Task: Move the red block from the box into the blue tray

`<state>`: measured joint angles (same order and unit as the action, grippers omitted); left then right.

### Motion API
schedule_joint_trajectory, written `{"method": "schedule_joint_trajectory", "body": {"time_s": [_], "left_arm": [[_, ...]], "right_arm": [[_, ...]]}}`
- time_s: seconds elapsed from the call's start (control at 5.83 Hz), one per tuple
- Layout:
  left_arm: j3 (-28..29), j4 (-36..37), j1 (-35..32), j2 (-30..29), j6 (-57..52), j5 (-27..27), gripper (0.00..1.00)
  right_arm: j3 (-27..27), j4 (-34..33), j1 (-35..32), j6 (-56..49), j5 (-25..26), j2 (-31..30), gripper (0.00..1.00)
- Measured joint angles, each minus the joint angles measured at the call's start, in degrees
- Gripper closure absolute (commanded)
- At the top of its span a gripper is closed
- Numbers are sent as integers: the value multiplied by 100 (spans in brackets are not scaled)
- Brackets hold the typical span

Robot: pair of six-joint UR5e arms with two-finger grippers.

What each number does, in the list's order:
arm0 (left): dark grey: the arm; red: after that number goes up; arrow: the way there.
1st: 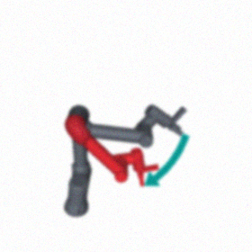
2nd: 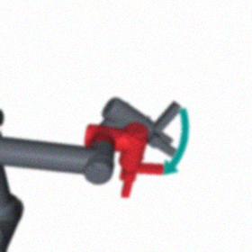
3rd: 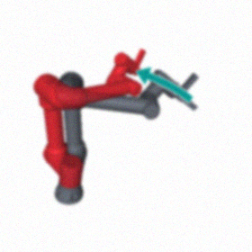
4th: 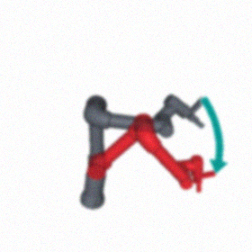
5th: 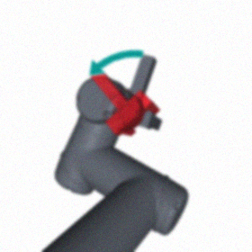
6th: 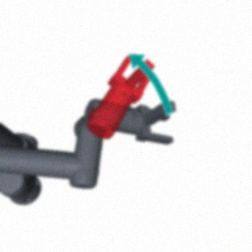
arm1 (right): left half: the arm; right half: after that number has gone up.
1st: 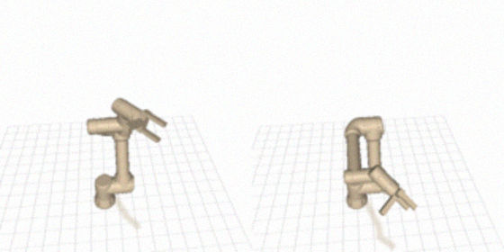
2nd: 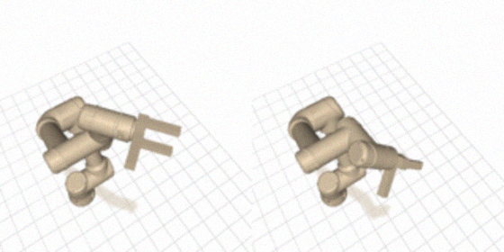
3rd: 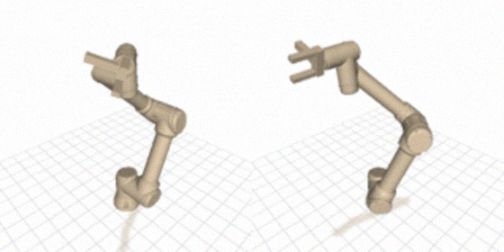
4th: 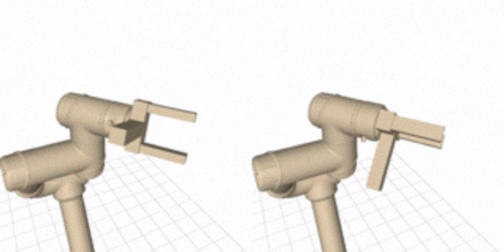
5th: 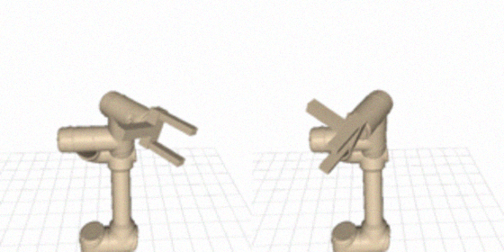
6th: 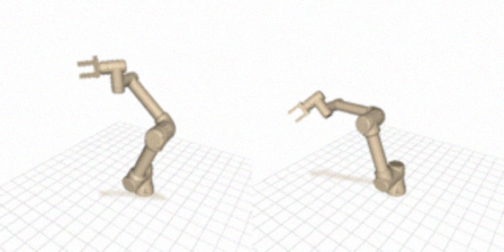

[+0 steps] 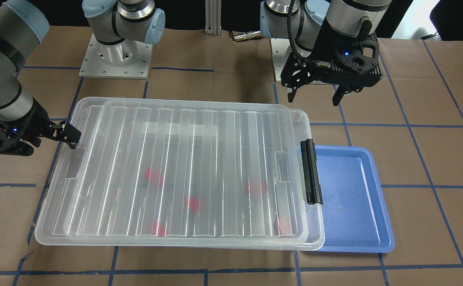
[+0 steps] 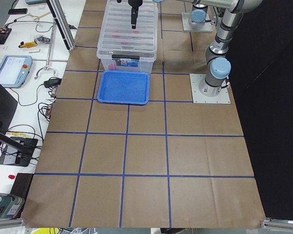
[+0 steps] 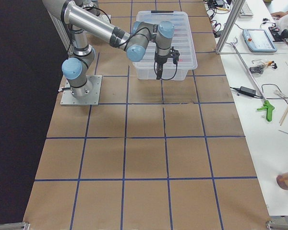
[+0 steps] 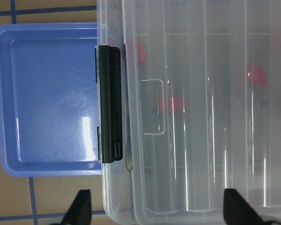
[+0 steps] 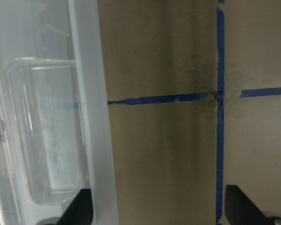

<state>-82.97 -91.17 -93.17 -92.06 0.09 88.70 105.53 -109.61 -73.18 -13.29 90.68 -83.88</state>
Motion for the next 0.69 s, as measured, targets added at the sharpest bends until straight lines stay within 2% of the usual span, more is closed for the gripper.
{"method": "schedule_joint_trajectory", "body": {"time_s": [0.69], "left_arm": [[0, -4, 4, 4, 0, -5, 1]], "right_arm": [[-15, -32, 437, -539, 149, -9, 0]]}}
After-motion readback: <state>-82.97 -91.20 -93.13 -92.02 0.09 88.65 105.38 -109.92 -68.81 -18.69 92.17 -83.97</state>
